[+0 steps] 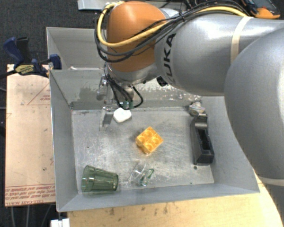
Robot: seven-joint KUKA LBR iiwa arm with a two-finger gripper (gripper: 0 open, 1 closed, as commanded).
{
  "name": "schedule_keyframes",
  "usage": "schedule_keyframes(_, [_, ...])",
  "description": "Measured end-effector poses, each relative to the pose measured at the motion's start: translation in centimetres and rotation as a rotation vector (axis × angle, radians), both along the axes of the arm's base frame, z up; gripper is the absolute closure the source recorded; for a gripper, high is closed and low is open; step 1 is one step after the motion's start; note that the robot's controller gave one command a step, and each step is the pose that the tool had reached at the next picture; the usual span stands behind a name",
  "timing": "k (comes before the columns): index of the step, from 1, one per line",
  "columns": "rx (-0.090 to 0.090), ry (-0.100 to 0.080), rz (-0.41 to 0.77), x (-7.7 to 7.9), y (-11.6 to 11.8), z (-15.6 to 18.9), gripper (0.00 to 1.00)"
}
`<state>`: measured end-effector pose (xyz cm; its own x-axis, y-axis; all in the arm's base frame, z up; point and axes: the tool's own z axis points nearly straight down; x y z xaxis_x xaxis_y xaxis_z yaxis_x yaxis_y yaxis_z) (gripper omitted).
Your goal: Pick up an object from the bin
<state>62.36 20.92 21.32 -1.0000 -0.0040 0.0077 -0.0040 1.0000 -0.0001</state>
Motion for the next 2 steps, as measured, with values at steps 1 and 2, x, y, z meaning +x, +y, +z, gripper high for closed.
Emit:
schedule_keyframes(1, [0.002, -0.008, -0.003, 0.2, -0.1, 0.5, 0.0])
schedule_keyframes(2, [0.003, -0.013, 0.069, -2.4, -1.7, -3.0, 0.0])
